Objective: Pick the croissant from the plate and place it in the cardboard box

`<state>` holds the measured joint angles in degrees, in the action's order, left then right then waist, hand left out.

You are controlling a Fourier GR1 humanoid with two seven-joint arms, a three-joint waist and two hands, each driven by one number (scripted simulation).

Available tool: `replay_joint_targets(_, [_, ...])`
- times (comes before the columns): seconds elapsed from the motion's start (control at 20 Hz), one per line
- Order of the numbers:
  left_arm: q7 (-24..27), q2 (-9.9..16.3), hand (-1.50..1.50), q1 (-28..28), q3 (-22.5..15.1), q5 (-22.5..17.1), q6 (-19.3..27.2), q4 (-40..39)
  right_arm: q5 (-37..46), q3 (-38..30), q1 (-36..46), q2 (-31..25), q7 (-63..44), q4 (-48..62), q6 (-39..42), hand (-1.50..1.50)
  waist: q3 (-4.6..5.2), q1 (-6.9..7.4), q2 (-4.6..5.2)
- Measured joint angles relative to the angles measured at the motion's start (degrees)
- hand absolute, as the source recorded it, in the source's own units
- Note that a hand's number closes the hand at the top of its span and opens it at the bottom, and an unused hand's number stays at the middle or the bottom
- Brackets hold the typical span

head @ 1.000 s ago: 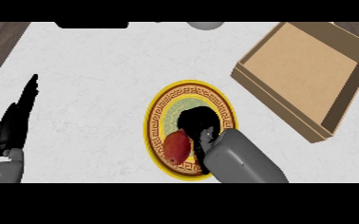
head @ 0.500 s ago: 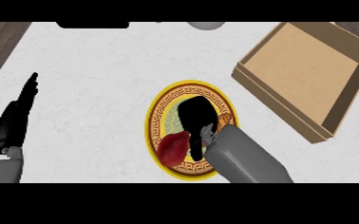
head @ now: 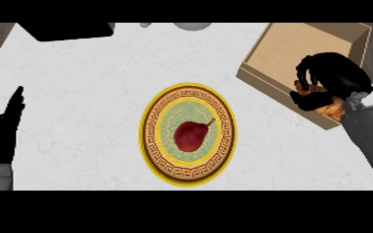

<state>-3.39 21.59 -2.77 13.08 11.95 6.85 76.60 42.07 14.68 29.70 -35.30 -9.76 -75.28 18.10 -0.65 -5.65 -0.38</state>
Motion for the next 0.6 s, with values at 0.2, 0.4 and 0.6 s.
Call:
replay_joint_targets(0.2, [0.59, -0.25, 0.0, 0.96, 0.19, -0.27, 0.03, 0.52, -4.8, -10.94, -2.59, -9.72, 12.56, 3.33, -5.93, 1.5, -0.04, 0.07, 0.21])
replay_joint_targets(0.4, [0.9, -0.4, 0.0, 1.02, -0.36, -0.4, -0.62, 1.19, -10.21, -20.26, -4.66, -15.63, 27.64, 8.36, -11.2, 1.5, 0.02, 1.59, 0.49])
replay_joint_targets(0.6, [0.31, -0.54, 0.0, -1.08, -1.66, 0.25, -1.15, 1.47, -14.78, -26.95, -5.3, -19.73, 42.83, 16.98, -12.49, 1.5, 0.24, 3.84, 0.76])
